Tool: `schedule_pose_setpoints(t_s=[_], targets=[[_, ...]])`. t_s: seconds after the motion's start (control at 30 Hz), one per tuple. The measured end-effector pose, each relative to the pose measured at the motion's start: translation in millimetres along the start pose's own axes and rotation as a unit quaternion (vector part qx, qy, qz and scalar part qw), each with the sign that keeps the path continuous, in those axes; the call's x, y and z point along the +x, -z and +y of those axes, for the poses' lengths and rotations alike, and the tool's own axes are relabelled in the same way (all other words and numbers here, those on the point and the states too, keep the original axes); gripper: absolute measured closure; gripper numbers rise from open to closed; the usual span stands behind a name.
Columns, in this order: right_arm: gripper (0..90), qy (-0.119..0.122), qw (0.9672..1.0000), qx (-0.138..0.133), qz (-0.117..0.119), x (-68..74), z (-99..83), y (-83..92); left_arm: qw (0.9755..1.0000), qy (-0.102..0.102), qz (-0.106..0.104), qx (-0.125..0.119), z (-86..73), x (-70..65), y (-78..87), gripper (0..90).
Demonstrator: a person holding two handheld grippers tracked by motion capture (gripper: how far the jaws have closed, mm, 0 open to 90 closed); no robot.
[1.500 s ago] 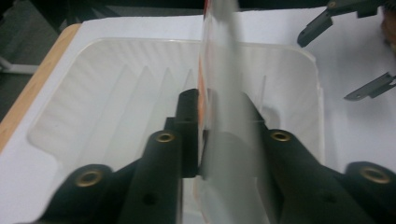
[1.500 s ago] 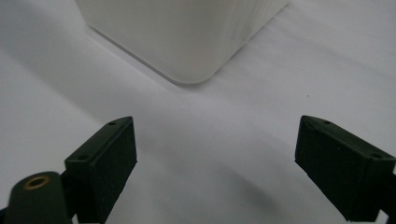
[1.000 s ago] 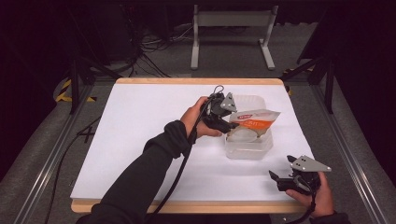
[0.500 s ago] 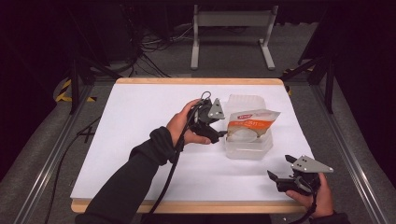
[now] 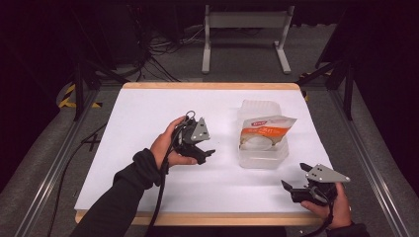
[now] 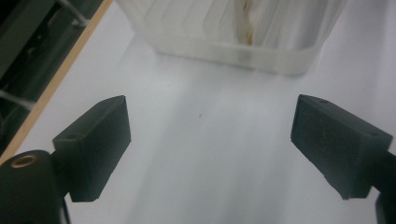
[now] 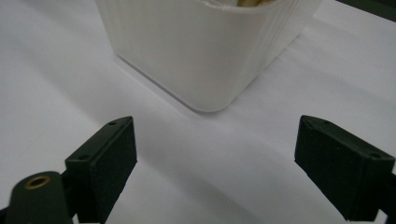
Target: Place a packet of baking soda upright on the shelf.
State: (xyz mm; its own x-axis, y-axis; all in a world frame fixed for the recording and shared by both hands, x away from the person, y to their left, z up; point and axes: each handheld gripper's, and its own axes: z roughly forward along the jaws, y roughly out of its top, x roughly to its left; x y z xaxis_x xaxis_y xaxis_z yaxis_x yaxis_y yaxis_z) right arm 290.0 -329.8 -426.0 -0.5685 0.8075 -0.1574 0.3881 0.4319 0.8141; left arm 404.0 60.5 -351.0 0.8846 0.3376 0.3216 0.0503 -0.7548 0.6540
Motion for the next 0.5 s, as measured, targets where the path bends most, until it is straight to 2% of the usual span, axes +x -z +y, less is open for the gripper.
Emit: schedule_pose_setpoints(t_s=[0.13,0.23,0.33,0.4,0.5], targets=[[13.6,0.000,1.0000,-0.003,0.002,-0.2,-0.3,-0.1,0.9999,0.009,0.008,-0.002,-15.6,-2.5,6.4,12.2],[13.5,0.002,1.0000,0.000,0.001,0.5,-0.6,0.2,0.9998,0.002,0.019,0.002,-25.7,-5.7,12.5,11.8],[13.6,0.000,1.0000,0.000,0.000,0.4,-0.4,-0.1,0.9998,0.013,0.017,-0.001,-33.5,-6.6,17.6,11.8],[13.5,0.004,1.0000,0.001,-0.002,0.7,-0.7,-0.5,0.9994,0.007,0.033,0.003,-41.7,-7.2,22.7,11.5],[13.6,0.005,1.0000,0.005,-0.004,0.5,-0.9,-1.4,0.9994,0.013,0.031,-0.002,-47.5,-6.8,26.7,11.4]])
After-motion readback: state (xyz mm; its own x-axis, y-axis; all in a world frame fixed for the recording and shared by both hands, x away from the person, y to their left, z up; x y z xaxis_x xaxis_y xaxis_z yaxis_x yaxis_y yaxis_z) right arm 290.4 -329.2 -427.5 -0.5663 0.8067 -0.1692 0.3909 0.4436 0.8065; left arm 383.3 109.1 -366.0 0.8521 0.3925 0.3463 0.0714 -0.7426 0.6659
